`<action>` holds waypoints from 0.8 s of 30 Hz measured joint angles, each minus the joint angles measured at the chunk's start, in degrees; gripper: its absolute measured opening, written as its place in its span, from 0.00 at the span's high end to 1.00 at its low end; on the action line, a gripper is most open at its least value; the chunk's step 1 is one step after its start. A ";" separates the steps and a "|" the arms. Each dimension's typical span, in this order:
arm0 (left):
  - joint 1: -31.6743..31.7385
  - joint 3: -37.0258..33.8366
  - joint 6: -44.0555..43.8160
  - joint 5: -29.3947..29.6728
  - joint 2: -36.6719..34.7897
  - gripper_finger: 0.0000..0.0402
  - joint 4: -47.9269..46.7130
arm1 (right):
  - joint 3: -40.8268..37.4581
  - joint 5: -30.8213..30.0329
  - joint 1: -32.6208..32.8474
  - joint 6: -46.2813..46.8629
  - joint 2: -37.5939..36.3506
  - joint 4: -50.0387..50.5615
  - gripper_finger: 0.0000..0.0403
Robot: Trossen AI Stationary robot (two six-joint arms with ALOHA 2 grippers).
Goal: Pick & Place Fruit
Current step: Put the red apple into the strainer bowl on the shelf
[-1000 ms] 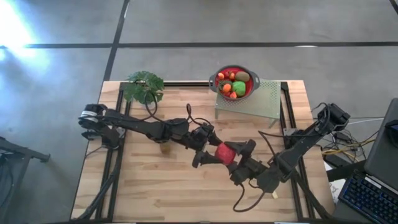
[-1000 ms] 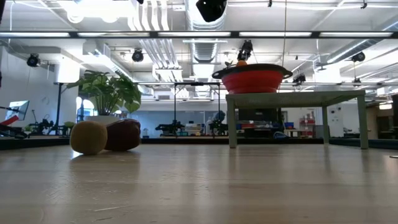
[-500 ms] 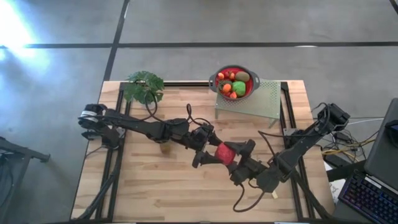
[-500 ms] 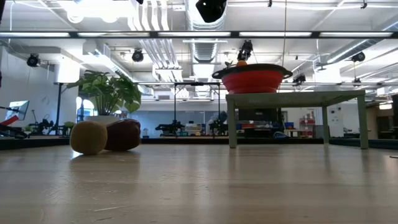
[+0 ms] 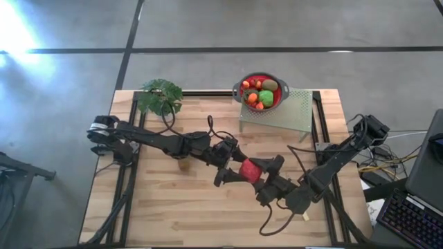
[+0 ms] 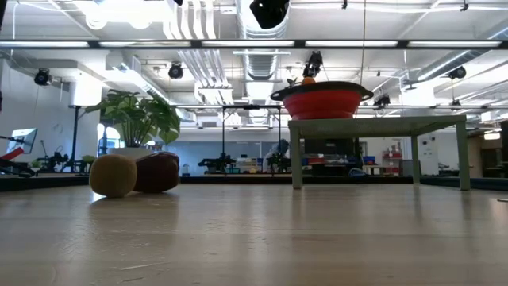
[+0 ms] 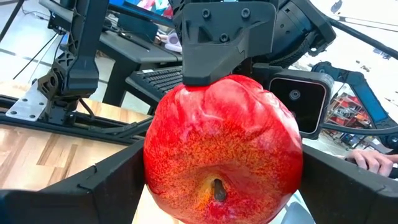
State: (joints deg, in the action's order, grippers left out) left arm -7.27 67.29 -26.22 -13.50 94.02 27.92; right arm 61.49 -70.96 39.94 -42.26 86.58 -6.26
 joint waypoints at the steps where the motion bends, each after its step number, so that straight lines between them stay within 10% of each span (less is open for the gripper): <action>1: 0.00 0.00 0.01 0.00 0.00 0.08 0.00 | 0.00 0.00 0.00 -0.02 0.00 0.00 0.09; 10: -1.25 0.02 -1.08 10.93 -0.10 0.03 -1.87 | -0.07 -1.09 -0.07 -0.03 -0.11 0.22 0.10; 24: -1.02 0.50 2.99 5.15 -0.20 0.03 1.17 | 0.07 -1.43 0.02 -0.16 -0.22 0.09 0.10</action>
State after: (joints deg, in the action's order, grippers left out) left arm -8.29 67.79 -23.24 -8.34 93.82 29.09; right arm 61.56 -72.39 39.97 -42.42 86.37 -6.17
